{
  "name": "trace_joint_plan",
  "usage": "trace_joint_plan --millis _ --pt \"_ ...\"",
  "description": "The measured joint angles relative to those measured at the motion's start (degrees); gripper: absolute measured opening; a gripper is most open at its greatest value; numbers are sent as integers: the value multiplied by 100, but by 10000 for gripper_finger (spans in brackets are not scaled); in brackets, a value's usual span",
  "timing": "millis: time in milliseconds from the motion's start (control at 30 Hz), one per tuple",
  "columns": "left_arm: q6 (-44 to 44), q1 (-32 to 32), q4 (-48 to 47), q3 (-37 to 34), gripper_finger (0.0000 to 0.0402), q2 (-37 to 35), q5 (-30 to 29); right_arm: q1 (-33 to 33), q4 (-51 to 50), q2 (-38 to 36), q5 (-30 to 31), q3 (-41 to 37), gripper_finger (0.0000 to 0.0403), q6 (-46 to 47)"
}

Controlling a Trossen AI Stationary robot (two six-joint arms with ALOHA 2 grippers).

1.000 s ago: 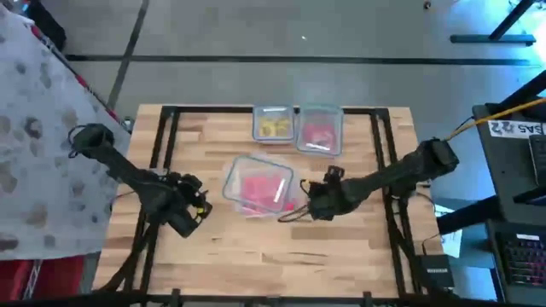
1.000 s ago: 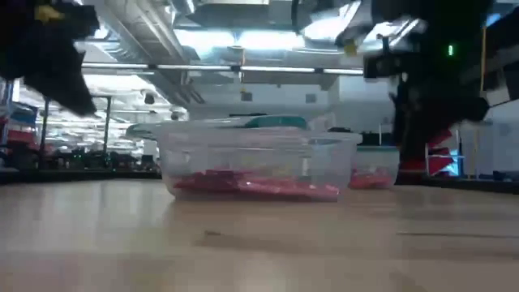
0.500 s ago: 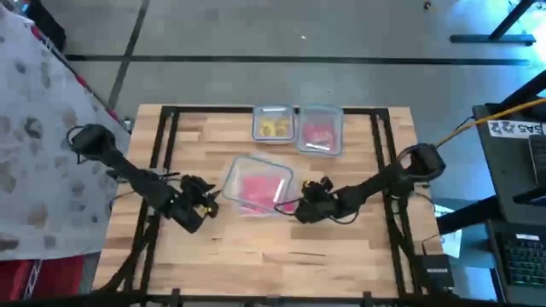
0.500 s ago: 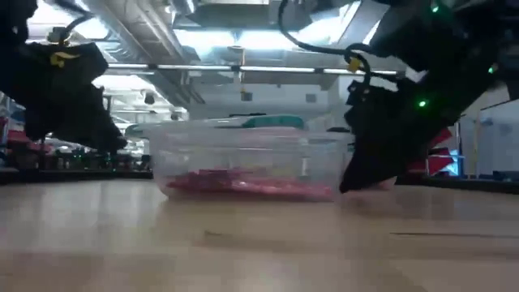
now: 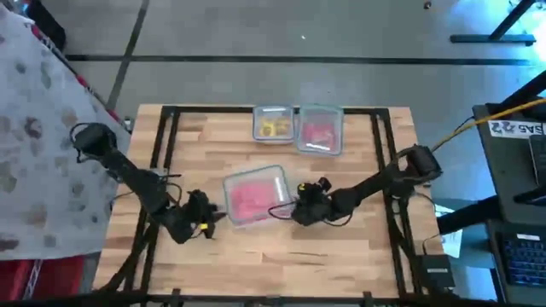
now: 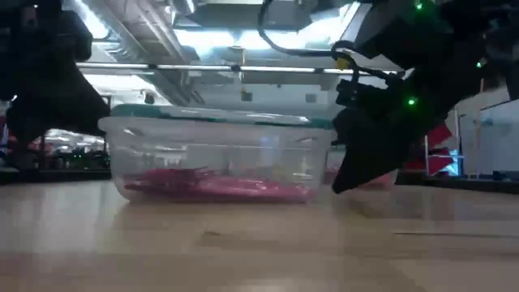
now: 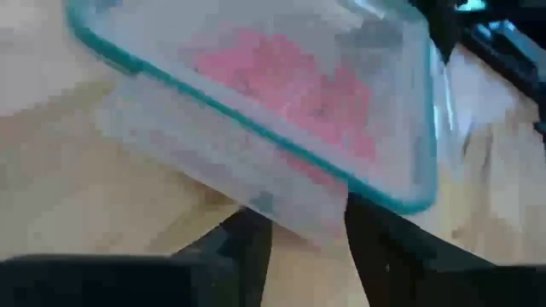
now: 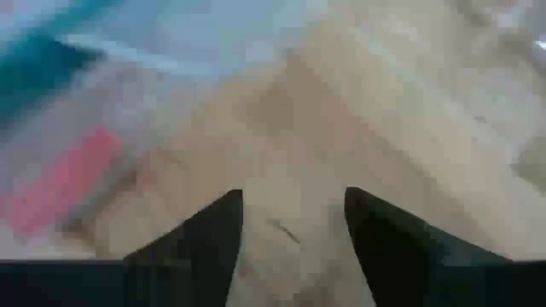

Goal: Sort candy
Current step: Close the rectangular transparent bin

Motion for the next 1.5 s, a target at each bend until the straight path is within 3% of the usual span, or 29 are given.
trace_joint_plan --millis 200,400,500,700,967,1067,1300,1500 --pt "-174 -136 -240 161 122 -43 70 443 -214 -457 53 2 193 -235" --pt "164 -240 -966 1017 81 -292 62 811 592 -301 -1151 2 193 -854" --pt "298 -262 -1640 1403 62 -396 67 994 1217 -54 -1268 -6 193 -1202" --pt "-545 -334 -3085 1755 38 -404 382 1164 1425 195 -510 -2 193 -772" --pt "-2070 -619 -4332 1727 30 -277 440 1107 -1393 -185 726 221 193 1576" --pt "-2438 -709 -4537 1727 30 -145 612 876 -1382 -196 842 337 193 1726" --pt "-2920 -1028 -4517 1725 30 165 699 691 52 -121 542 620 193 -127" --pt "-3160 -1130 -4608 1725 30 239 559 888 -87 -123 68 1062 193 -1254"
